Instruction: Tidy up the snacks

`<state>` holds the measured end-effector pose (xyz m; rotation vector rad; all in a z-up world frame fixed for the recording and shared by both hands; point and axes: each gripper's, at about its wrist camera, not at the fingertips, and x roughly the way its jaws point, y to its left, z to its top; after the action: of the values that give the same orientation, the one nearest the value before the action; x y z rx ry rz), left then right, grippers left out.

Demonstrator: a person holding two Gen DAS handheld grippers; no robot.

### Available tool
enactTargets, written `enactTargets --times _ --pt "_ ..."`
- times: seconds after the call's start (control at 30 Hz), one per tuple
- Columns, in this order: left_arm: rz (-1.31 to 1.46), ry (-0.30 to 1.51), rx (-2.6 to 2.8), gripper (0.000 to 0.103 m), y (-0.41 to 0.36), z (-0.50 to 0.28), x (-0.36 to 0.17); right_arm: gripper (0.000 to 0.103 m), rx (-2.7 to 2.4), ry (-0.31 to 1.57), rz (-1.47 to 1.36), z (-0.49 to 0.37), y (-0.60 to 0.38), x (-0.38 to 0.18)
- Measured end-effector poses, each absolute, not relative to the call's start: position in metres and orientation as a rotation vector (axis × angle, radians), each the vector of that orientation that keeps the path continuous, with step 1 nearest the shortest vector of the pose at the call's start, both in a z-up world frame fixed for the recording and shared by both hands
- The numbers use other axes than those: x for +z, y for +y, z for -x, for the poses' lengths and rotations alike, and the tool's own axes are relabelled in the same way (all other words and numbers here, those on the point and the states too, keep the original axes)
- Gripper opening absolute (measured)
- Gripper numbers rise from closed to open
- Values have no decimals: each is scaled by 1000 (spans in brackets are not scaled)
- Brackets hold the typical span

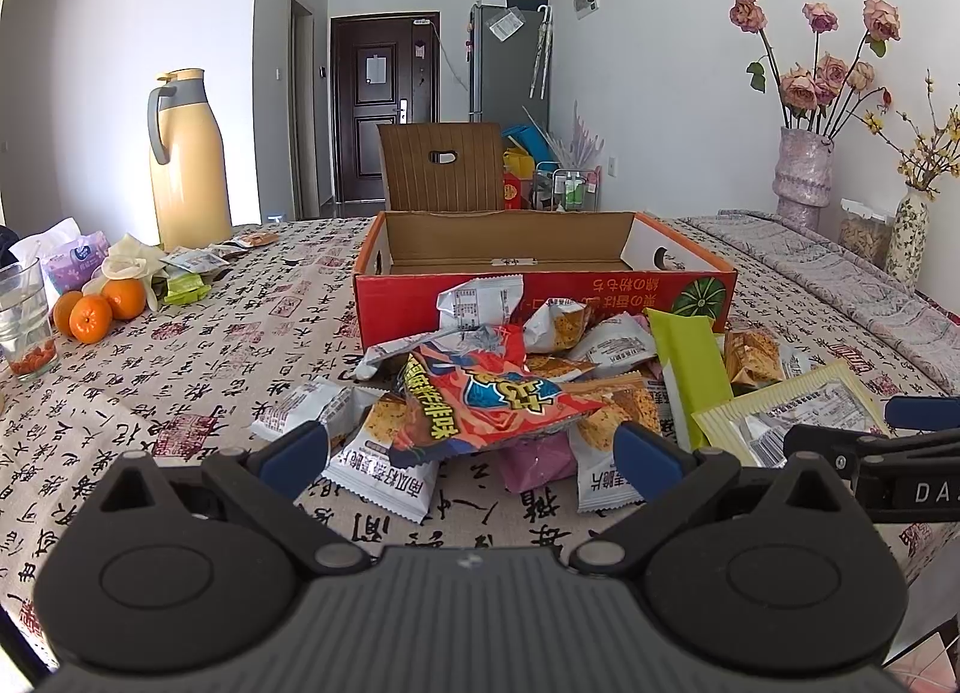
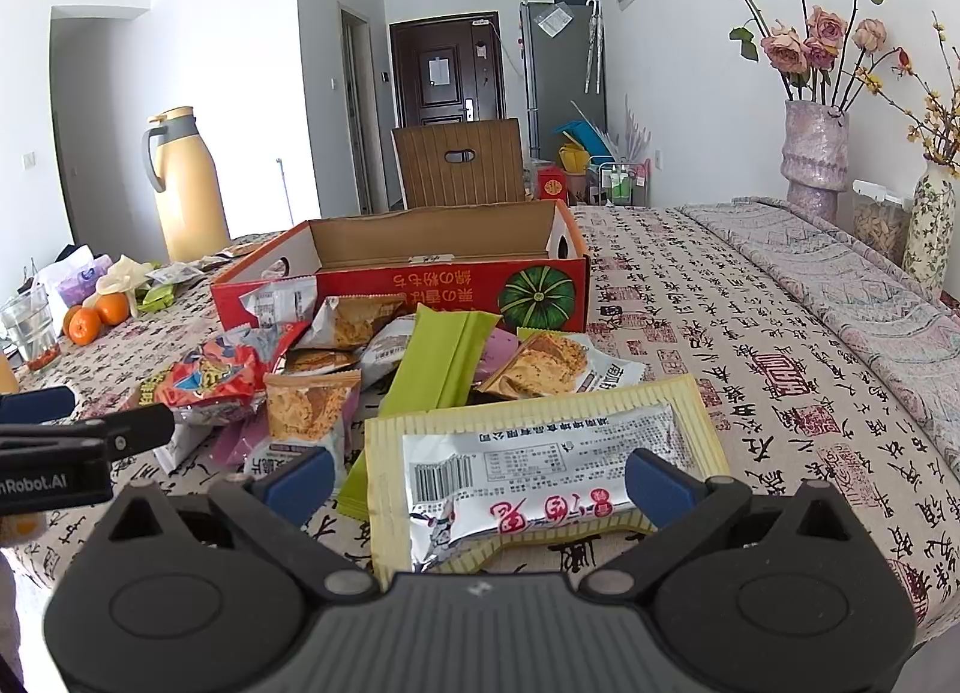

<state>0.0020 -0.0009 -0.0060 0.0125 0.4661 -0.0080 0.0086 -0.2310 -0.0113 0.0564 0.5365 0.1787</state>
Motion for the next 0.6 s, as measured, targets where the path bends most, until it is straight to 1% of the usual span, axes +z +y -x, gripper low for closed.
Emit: enactTargets --times 0.6 --pt "-12 465 -9 103 -1 -2 -6 103 179 542 -56 -8 -231 -12"
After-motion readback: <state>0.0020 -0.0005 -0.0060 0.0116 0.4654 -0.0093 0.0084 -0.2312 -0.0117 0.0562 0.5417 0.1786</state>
